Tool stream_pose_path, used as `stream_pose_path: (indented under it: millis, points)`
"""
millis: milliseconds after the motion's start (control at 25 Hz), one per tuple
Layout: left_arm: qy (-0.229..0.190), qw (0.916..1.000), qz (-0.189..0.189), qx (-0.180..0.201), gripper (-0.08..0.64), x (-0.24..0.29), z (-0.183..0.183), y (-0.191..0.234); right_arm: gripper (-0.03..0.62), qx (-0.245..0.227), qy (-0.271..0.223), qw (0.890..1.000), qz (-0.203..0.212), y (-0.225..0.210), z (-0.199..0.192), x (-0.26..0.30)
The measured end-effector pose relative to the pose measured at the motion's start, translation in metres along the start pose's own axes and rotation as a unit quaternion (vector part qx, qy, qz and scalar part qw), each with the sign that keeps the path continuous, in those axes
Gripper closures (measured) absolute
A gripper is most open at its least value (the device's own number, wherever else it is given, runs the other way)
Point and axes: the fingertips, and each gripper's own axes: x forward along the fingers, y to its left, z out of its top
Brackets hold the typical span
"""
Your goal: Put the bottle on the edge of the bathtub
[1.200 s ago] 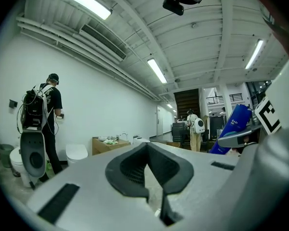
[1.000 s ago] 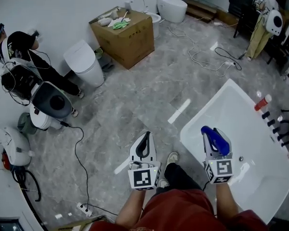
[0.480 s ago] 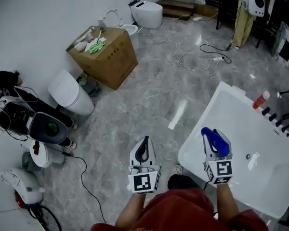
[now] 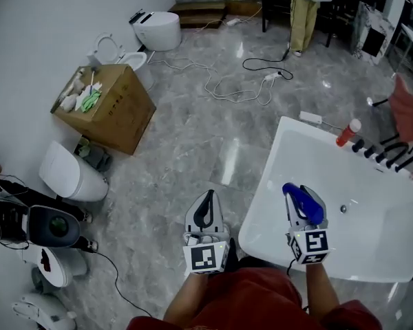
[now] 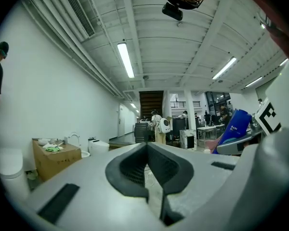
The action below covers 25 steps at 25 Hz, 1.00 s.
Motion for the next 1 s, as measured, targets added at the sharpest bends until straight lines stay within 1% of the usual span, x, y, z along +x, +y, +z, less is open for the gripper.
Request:
stream_pose_path:
  millis: [240,400,600,720,800,1000]
  points:
    - [0.006,0.9975,-0.07,-0.007,0.556,0.089,-0.023,-0.023,0.44,0.014,0.009,0.998,-0.064,-0.051,-0.005,0.035]
    - [0.01,0.9934,-0.115,0.0,0.557,0.148,-0.034,-0.044,0.44,0.027,0.019,0.994,-0.101,-0.089,-0.014,0.061]
    - [0.027,0.9873,-0.157,0.0,0.557,0.213,-0.058,-0.06,0.44,0.043,0.036,0.989,-0.135,-0.126,-0.028,0.102]
    - [0.04,0.982,-0.184,0.006,0.556,0.246,-0.077,-0.072,0.44,0.055,0.053,0.985,-0.153,-0.146,-0.044,0.125]
    - [0.042,0.9787,-0.201,0.012,0.557,0.266,-0.09,-0.081,0.44,0.067,0.065,0.982,-0.165,-0.16,-0.057,0.141]
    - [0.059,0.971,-0.231,0.017,0.557,0.311,-0.135,-0.097,0.44,0.088,0.102,0.974,-0.185,-0.189,-0.103,0.185]
